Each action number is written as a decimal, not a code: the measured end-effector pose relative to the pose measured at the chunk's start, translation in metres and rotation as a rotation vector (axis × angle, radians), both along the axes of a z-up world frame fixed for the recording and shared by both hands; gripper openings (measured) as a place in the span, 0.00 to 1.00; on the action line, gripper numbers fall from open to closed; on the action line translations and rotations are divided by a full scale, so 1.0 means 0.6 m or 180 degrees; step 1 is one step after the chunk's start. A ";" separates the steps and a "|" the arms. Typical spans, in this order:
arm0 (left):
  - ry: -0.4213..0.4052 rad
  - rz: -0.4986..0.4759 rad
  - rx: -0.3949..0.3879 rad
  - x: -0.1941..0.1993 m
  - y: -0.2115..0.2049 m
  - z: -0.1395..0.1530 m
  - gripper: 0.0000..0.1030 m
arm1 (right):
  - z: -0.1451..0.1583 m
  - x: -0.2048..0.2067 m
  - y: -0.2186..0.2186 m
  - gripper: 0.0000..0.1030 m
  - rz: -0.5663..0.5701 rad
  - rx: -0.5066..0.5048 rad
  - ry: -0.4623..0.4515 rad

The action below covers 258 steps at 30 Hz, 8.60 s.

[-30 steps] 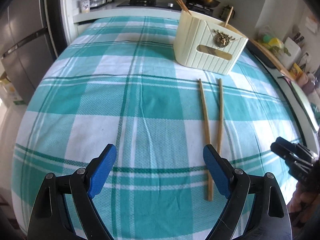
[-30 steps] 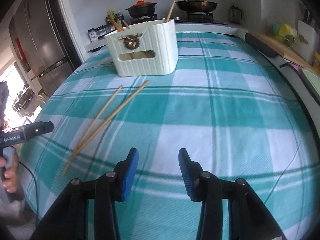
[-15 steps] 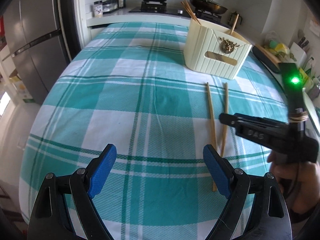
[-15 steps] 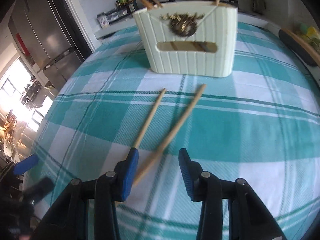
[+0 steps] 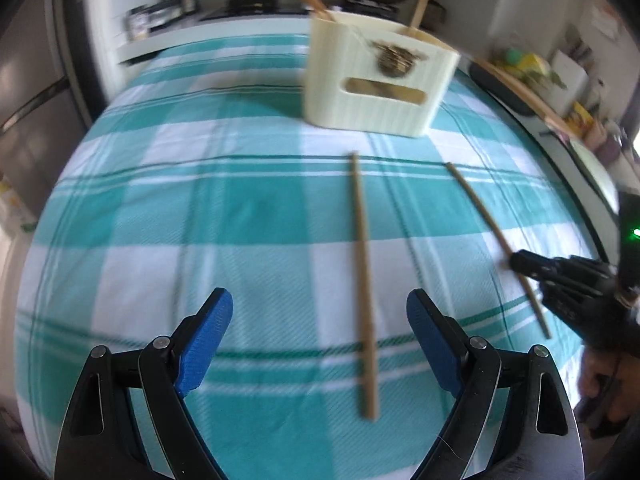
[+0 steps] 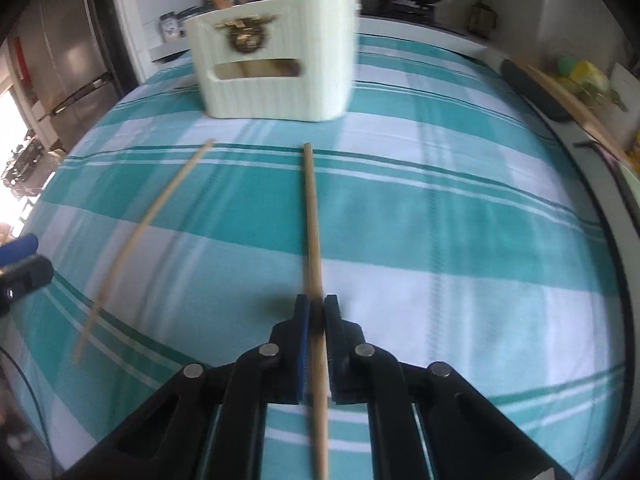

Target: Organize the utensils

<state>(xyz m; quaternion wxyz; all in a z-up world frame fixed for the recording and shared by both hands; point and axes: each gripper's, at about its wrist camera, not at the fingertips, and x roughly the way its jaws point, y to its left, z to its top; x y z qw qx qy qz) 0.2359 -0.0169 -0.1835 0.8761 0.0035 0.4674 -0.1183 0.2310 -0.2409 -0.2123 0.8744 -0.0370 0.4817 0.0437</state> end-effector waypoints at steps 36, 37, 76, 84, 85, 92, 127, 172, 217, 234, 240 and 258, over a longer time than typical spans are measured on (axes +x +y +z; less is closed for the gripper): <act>-0.0099 0.0172 0.0335 0.001 -0.030 -0.066 0.93 | -0.010 -0.067 -0.054 0.42 -0.0033 -0.0053 -0.0459; -0.0103 0.0171 0.0334 0.001 -0.030 -0.066 0.94 | -0.010 -0.066 -0.054 0.42 -0.0033 -0.0059 -0.0461; 0.0186 -0.0473 0.0041 0.166 -0.045 -0.006 0.05 | 0.038 0.141 -0.031 0.07 0.0281 0.0119 0.0233; -0.0547 -0.0435 -0.0595 0.075 0.017 0.137 0.05 | 0.194 0.032 -0.031 0.07 0.0387 0.0430 -0.0695; -0.0622 -0.0431 -0.0655 0.065 0.024 0.152 0.05 | 0.206 0.019 -0.030 0.07 0.0399 0.0438 -0.0767; -0.0916 -0.0388 -0.0843 0.027 0.049 0.204 0.05 | 0.252 -0.008 -0.024 0.07 0.0422 0.0506 -0.1047; -0.1444 -0.0257 -0.0178 0.017 0.046 0.288 0.05 | 0.313 0.004 0.008 0.07 0.0664 0.0440 -0.1332; -0.1030 0.0269 -0.0427 0.380 -0.006 0.214 0.89 | 0.228 0.405 0.036 0.66 0.0488 0.0828 -0.1028; -0.1325 0.0677 0.0484 -0.124 -0.013 0.280 1.00 | 0.338 -0.152 0.078 1.00 -0.0286 0.0056 -0.1579; -0.1285 0.0700 0.0480 -0.119 -0.011 0.275 1.00 | 0.345 -0.160 0.080 1.00 -0.0265 0.0052 -0.1609; -0.1291 0.0688 0.0474 -0.121 -0.012 0.277 1.00 | 0.346 -0.159 0.084 1.00 -0.0257 0.0040 -0.1612; -0.1310 0.0674 0.0456 -0.123 -0.012 0.280 1.00 | 0.350 -0.162 0.084 1.00 -0.0242 0.0036 -0.1640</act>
